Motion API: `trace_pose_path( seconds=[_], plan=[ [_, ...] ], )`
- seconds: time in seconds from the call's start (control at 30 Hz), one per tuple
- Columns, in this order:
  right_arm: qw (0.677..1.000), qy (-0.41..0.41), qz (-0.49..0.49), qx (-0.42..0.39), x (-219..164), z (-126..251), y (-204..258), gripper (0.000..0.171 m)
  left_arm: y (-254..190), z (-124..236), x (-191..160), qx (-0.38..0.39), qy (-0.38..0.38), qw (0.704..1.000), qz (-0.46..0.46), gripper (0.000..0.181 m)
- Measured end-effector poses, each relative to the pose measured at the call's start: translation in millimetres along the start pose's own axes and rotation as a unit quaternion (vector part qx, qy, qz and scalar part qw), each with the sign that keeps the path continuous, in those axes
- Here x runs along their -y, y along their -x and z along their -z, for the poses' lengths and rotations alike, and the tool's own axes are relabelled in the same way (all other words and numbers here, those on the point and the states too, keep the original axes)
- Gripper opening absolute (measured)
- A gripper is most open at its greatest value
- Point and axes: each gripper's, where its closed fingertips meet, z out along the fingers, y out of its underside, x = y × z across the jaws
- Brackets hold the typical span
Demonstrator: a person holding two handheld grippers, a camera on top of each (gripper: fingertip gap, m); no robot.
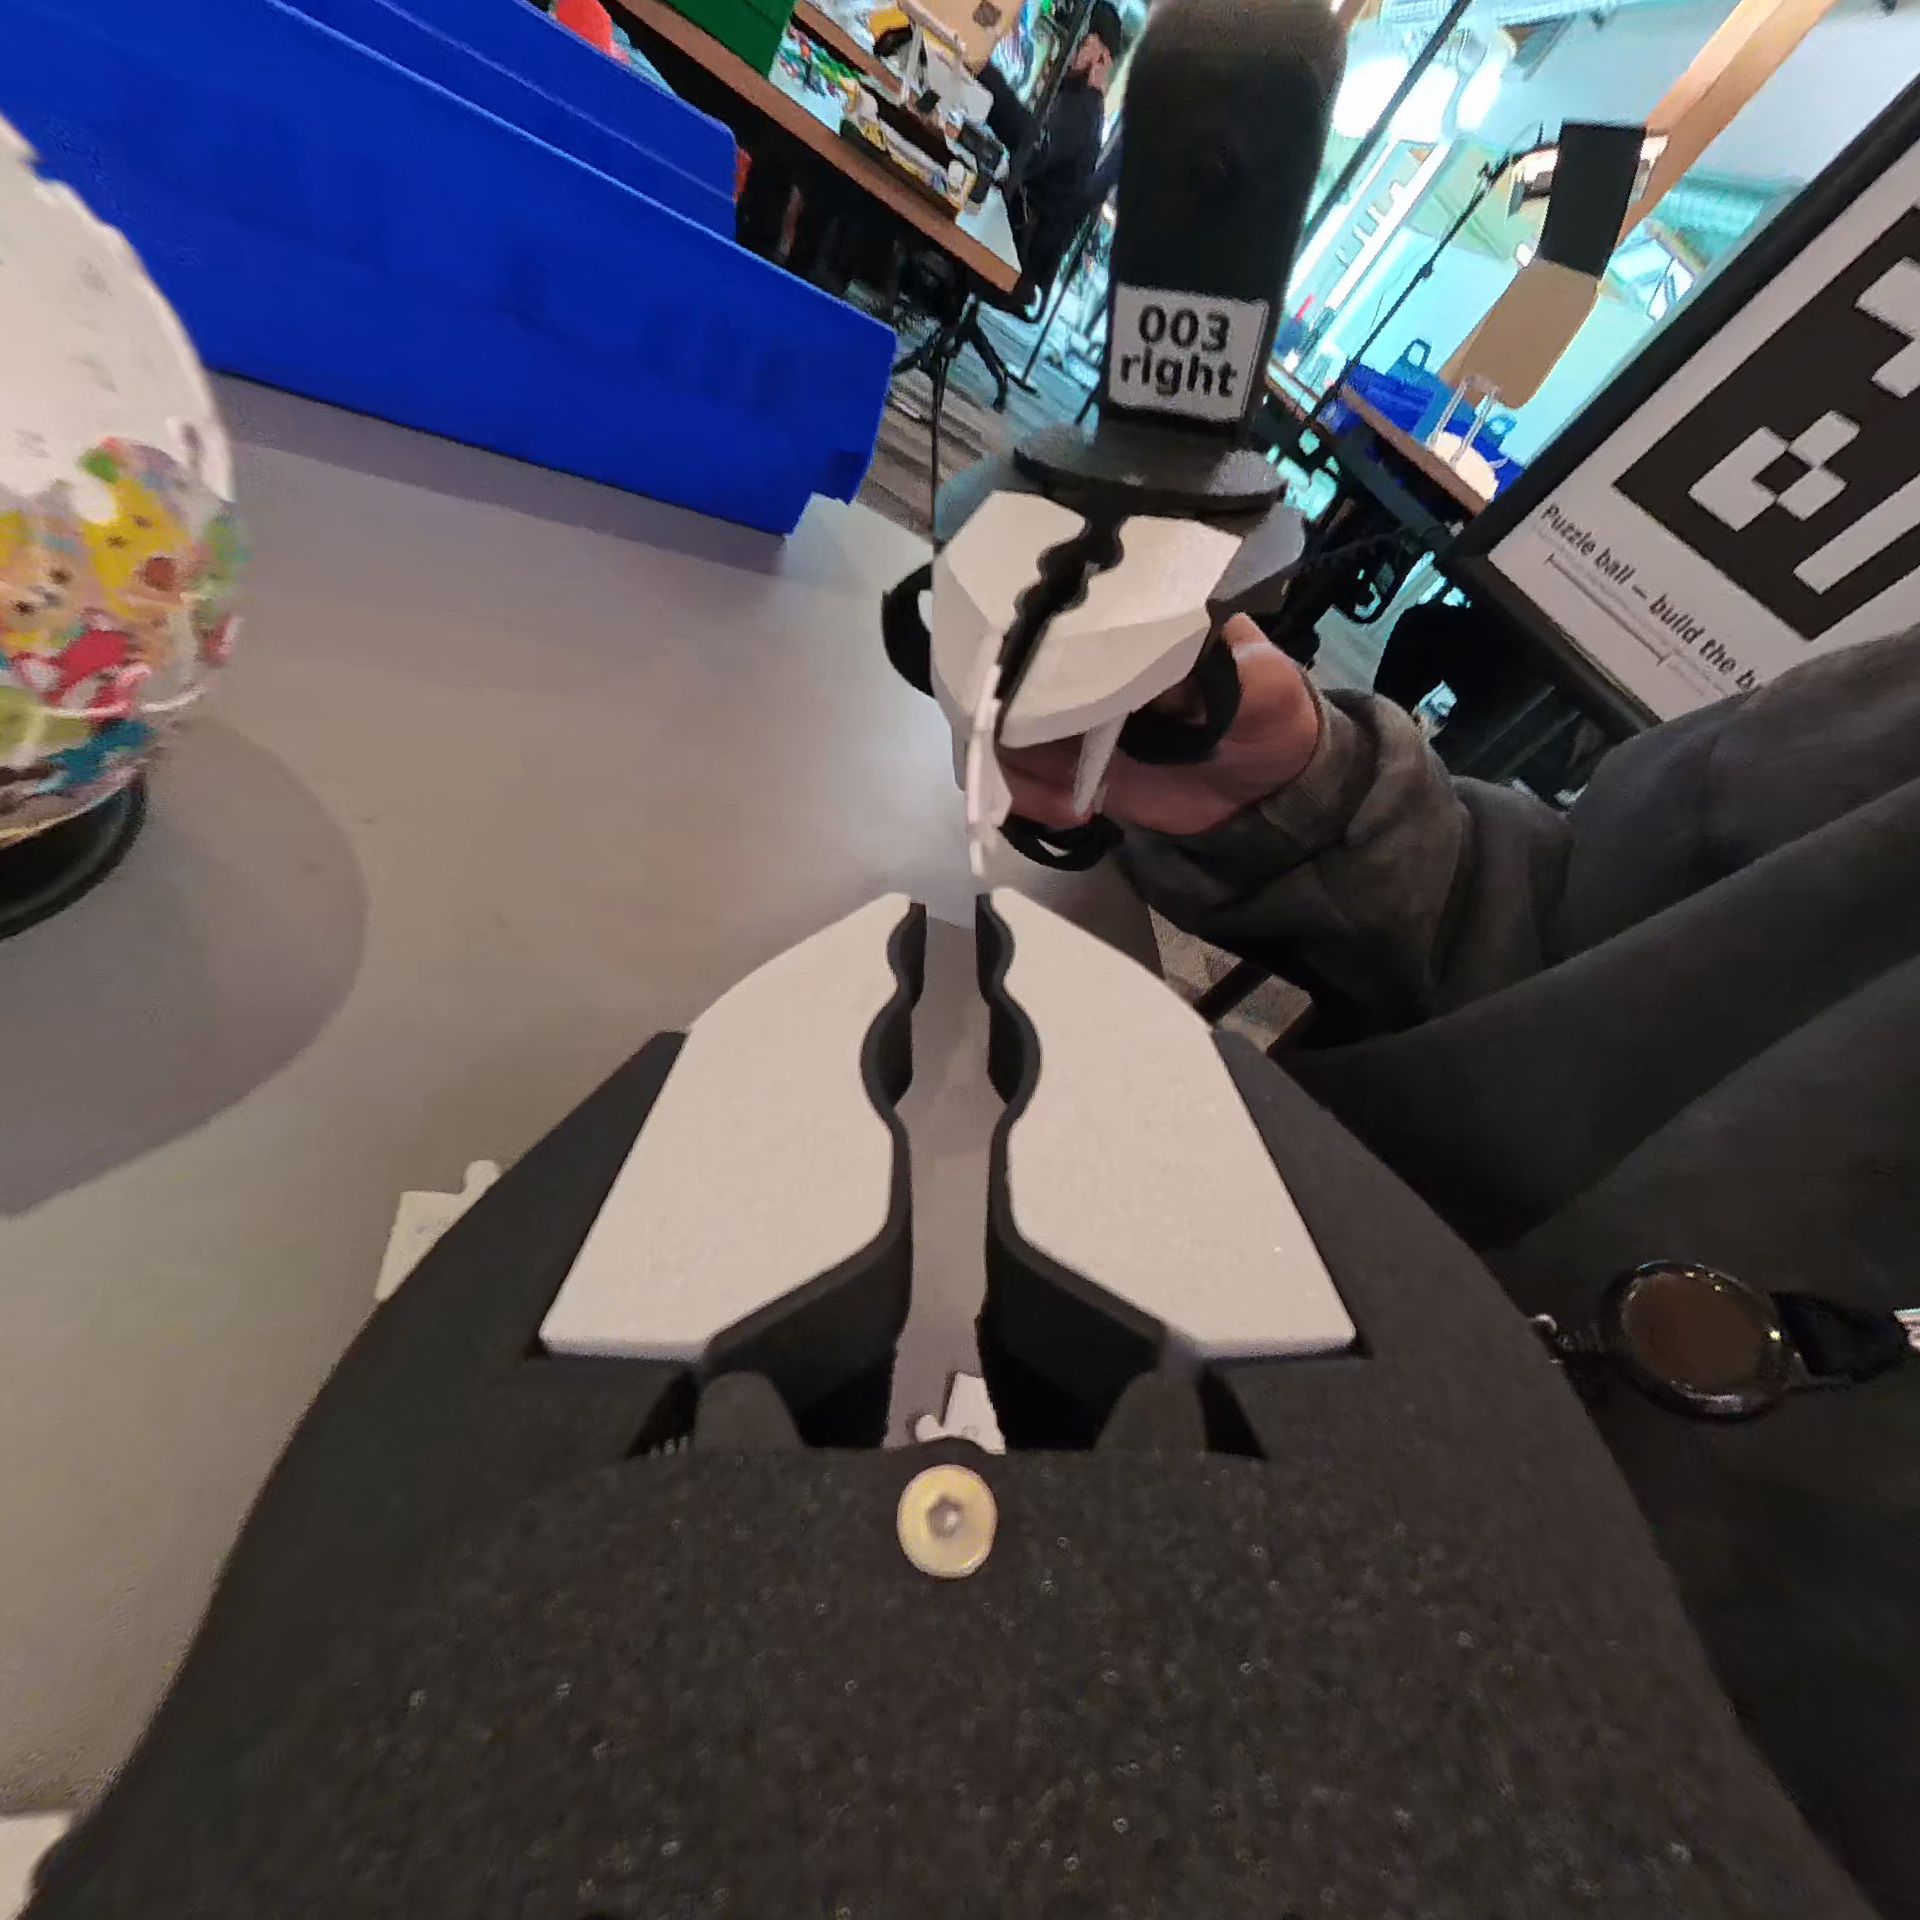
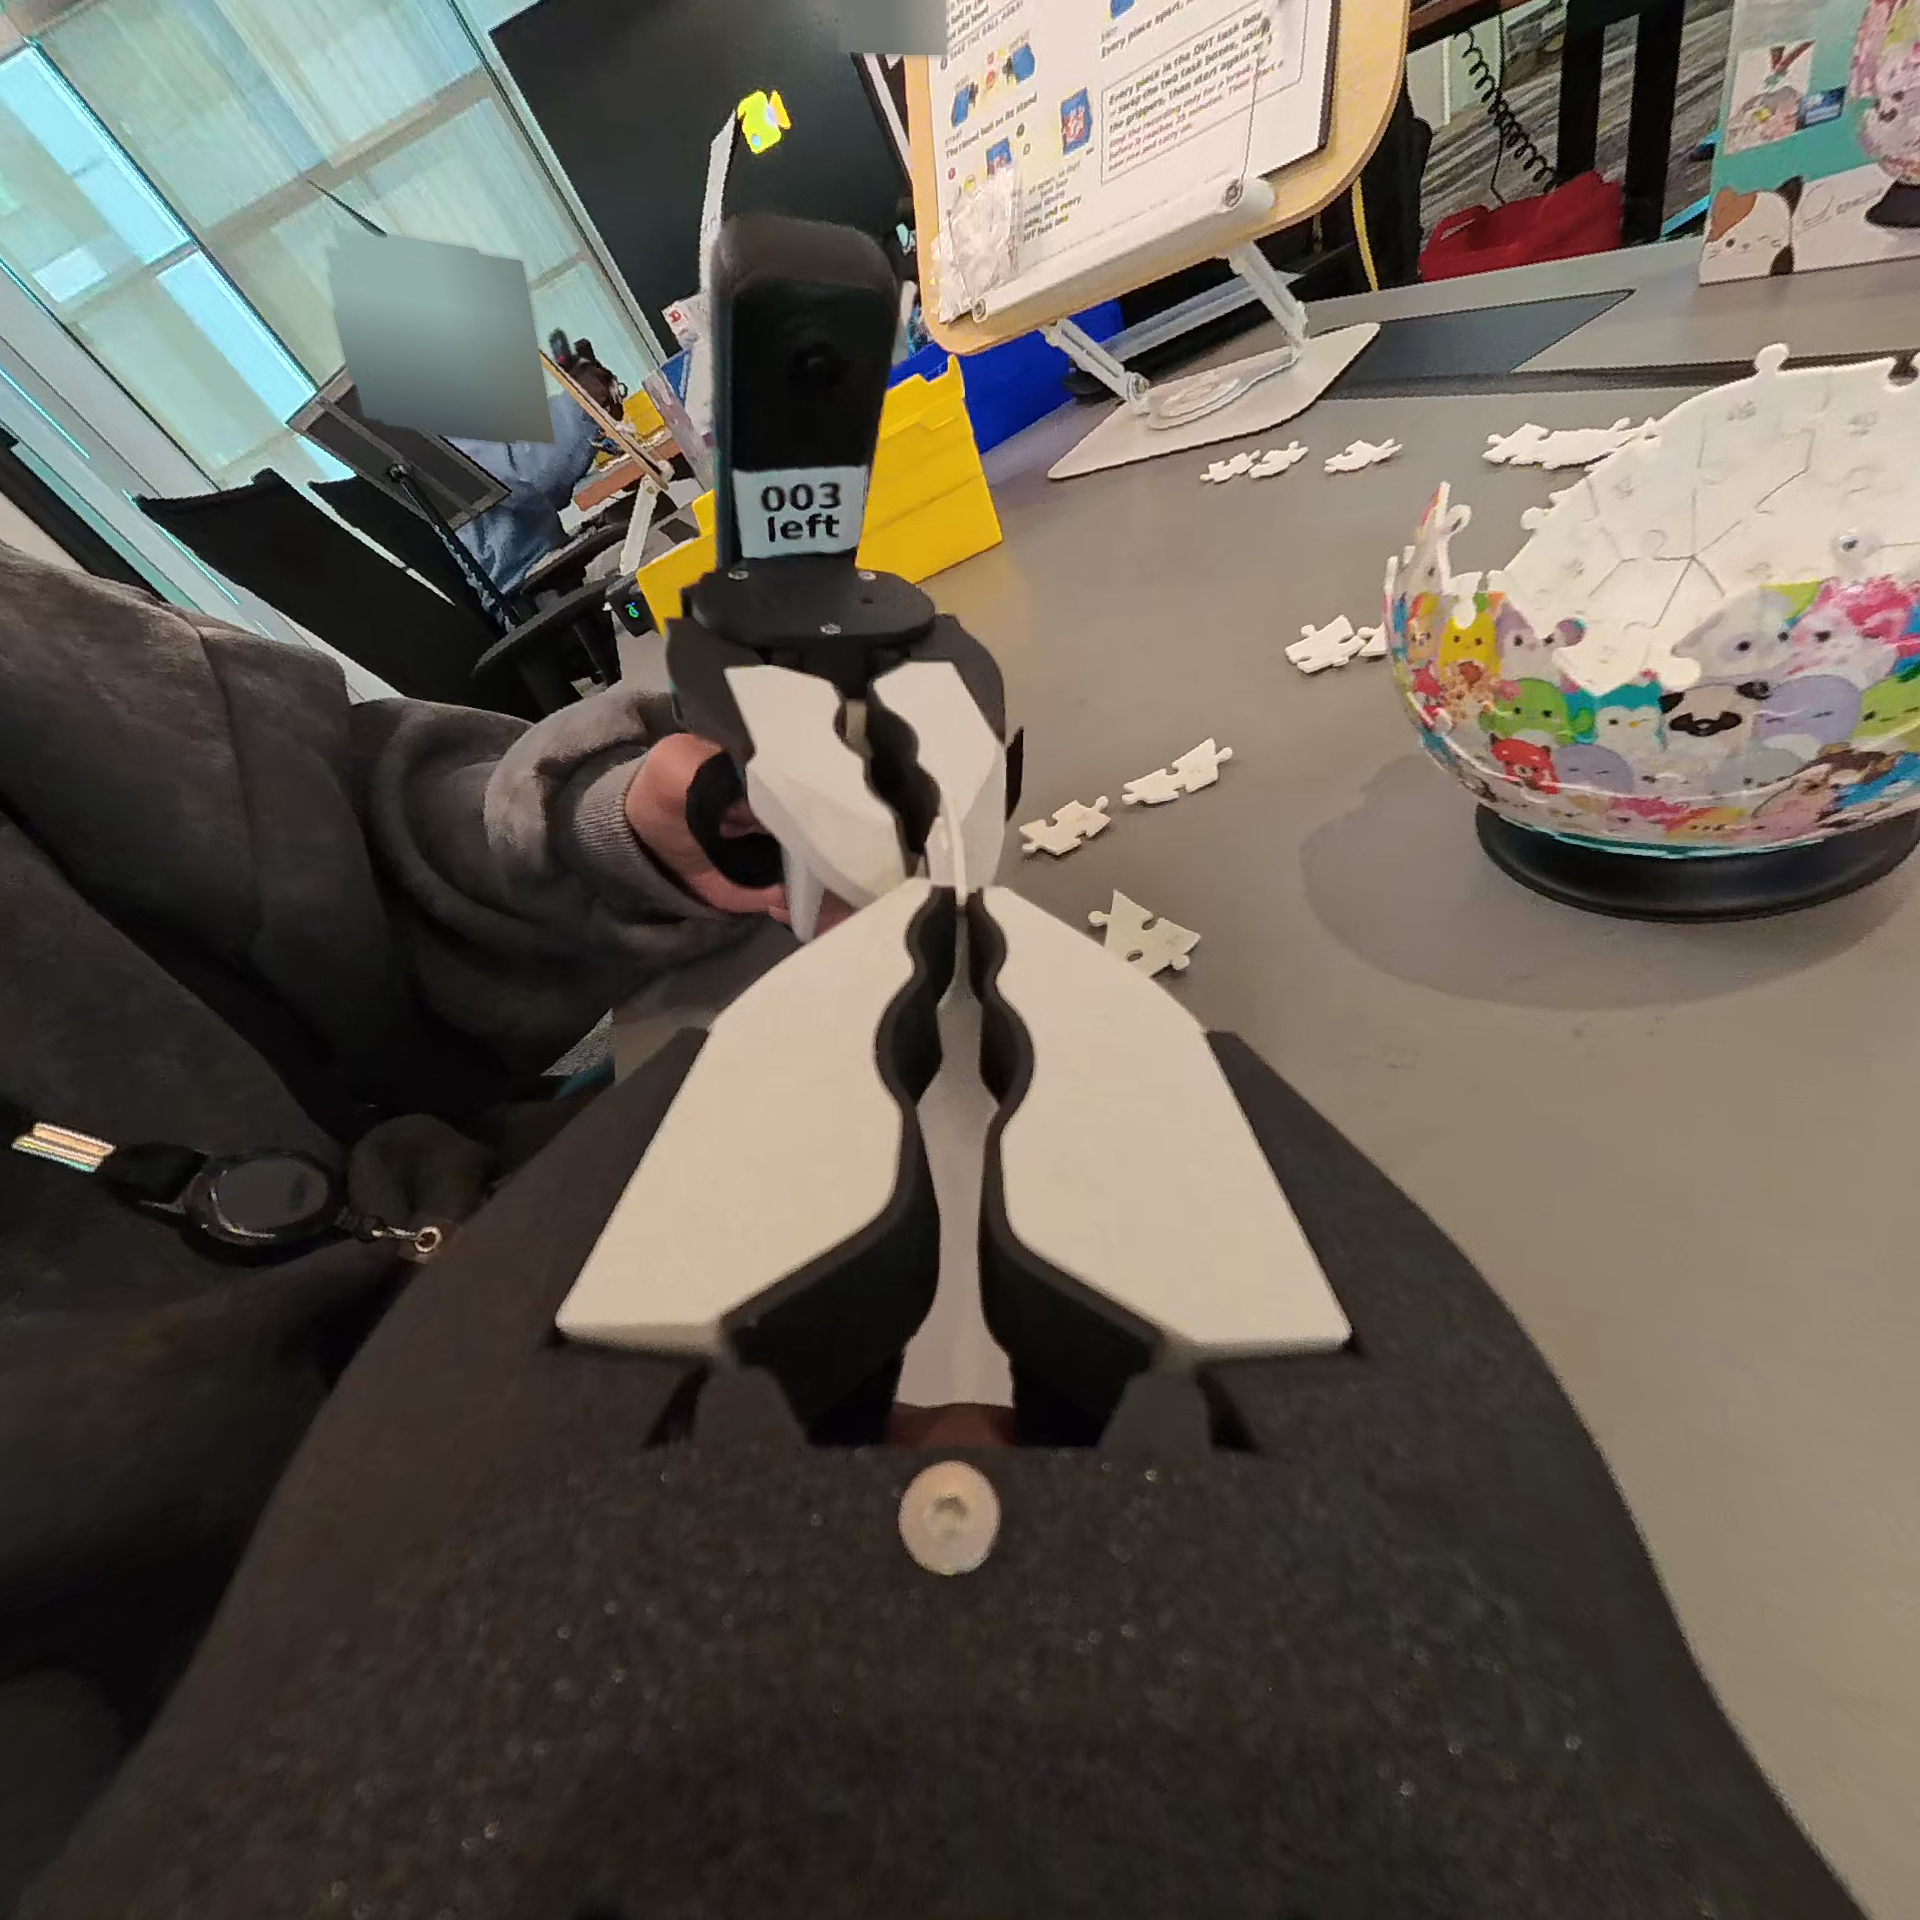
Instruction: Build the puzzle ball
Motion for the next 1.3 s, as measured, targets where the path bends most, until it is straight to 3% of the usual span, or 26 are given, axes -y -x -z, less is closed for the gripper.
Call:
trace_pose_path(
  seconds=[0.57,0.7,0.8,0.87,0.93,1.07,1.3],
  plan=[
    [0.998,0.03,0.051,-0.012,-5,-5,3,0.002,-3,-5,-1,0.012,0.012,1.0,-0.019,0.002],
    [0.98,0.035,0.172,-0.099,34,3,-26,0.002,9,12,24,0.034,0.014,0.998,-0.05,0.024],
    [0.933,0.038,0.312,-0.174,91,12,-65,0.001,35,40,67,0.083,0.012,0.991,-0.1,0.025],
    [0.904,0.057,0.376,-0.195,118,8,-96,0.002,68,58,99,0.16,0.033,0.977,-0.139,0.025],
    [0.908,0.095,0.355,-0.2,125,-1,-134,0.002,103,68,117,0.213,0.104,0.958,-0.16,0.028],
    [0.93,0.124,0.289,-0.189,120,-21,-185,0.002,161,59,137,0.238,0.189,0.928,-0.213,0.026],
    [0.942,0.099,0.254,-0.193,99,-15,-198,0.002,230,22,111,0.218,0.325,0.884,-0.254,0.028]
  ],
)
